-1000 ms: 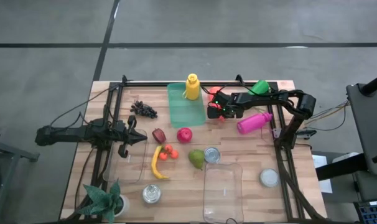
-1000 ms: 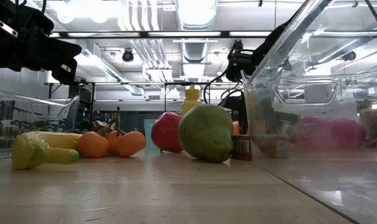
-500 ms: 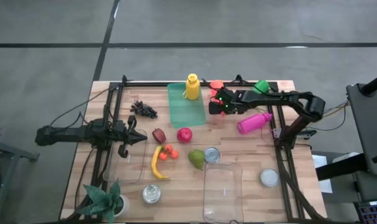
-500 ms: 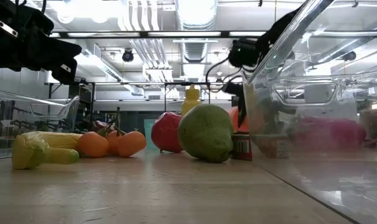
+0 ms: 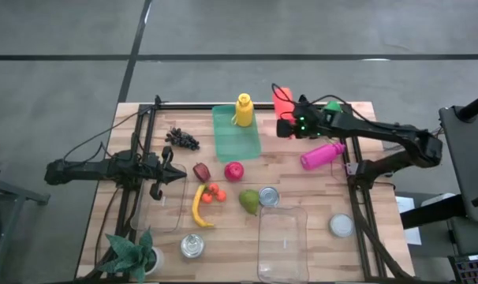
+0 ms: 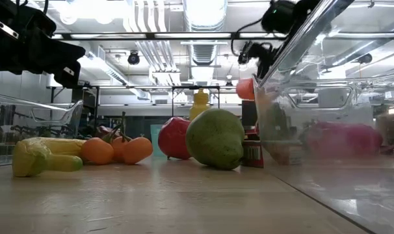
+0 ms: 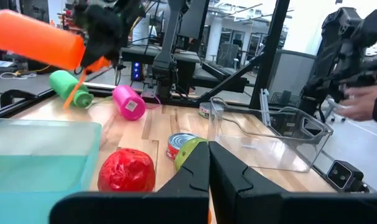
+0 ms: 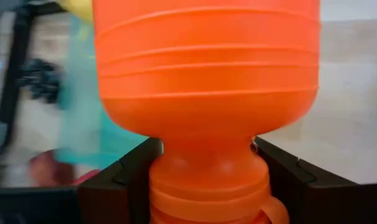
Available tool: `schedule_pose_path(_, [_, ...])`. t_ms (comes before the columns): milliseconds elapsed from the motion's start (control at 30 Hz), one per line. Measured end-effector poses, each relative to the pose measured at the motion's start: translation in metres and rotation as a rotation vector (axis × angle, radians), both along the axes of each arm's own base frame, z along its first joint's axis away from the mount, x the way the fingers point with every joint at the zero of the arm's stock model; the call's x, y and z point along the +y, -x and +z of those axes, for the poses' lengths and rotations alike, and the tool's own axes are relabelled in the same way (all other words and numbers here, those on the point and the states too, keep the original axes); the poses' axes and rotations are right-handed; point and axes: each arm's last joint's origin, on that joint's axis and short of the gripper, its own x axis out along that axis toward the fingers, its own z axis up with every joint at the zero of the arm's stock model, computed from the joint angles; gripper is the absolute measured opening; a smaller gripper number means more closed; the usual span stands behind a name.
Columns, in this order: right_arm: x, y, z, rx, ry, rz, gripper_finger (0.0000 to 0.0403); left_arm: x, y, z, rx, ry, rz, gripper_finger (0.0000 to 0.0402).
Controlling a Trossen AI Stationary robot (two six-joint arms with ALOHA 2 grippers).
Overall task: Pick & Place Food Item
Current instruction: Put the orange water bottle into the green bin
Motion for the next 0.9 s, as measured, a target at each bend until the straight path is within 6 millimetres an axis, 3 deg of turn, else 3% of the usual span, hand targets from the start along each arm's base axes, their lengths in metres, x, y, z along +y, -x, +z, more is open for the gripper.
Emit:
schedule_pose_path(233, [0.011,0.016,0.023,-0.125,-0.008,0.004,0.0232,0.000,0.000,0.000,0.000,0.000,0.000,0.0001])
schedule_pose_path(333, [0.013,0.021,0.028,-0.158,-0.009,-0.006,0.0227,0.000,0.000,0.000,0.000,0.000,0.001,0.0001])
schedule_pose_path(467, [0.016,0.023,0.023,-0.160,-0.040,-0.033,0.0199,0.000,0.000,0.000,0.000,0.000,0.001,0.0001])
schedule_pose_path(700, [0.019,0.026,-0.001,-0.176,-0.101,-0.061,0.0198,0.000,0.000,0.000,-0.001,0.000,0.001,0.0001])
schedule_pose_path(900, [0.020,0.026,-0.006,-0.195,-0.112,-0.063,0.0198,0.000,0.000,0.000,0.000,0.000,0.001,0.0001])
